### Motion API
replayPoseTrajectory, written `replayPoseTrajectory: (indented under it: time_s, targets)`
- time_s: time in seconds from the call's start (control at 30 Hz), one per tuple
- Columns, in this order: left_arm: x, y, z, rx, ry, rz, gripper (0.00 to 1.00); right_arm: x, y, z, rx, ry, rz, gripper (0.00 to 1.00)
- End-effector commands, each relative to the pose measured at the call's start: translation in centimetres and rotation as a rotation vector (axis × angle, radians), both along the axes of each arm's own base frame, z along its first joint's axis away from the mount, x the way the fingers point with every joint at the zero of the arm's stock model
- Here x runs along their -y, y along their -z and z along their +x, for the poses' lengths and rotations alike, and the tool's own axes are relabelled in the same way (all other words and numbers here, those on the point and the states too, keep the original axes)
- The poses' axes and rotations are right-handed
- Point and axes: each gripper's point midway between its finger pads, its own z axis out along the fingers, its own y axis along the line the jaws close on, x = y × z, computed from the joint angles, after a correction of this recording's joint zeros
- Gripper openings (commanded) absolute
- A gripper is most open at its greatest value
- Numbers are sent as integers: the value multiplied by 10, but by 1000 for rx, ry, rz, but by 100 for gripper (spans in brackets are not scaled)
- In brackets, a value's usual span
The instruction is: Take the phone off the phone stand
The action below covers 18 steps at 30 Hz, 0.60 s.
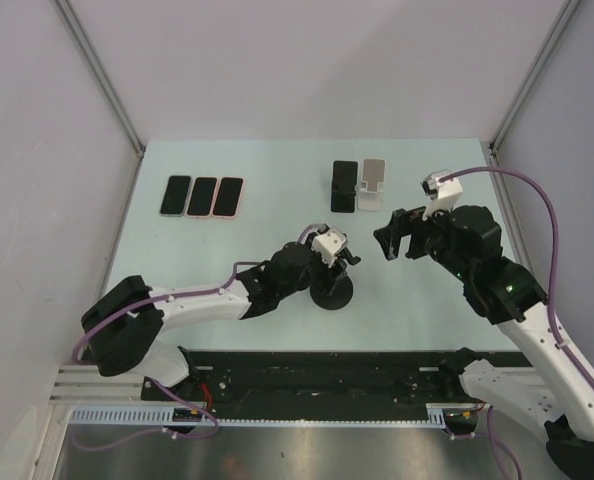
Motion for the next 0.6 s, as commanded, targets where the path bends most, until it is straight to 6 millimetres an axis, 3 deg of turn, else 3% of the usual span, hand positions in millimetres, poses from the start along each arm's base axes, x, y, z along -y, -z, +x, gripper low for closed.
replayPoseTrajectory:
  time_s: [0.0,0.03,0.07,0.17,0.37,0.57]
  targets:
    - [20,-26,-1,84,79,-70,55,1,-10,-6,125,-82,-35,89]
    - [21,-26,-4,82,97,-76,49,-1,-12,-9,147,-107,-37,89]
    - [22,-28,-6,82,107,-83,35,-5,-11,-16,168,-149,-35,89]
    - [25,-36,-17,102,193,-93,17,-9,-11,-26,227,-233,-71,91]
    - [28,-67,-52,118,380,-177,3,-23,-2,-57,278,-462,-140,91]
    - [11,-103,-58,79,442,-279,1,-34,15,-88,252,-653,-165,87]
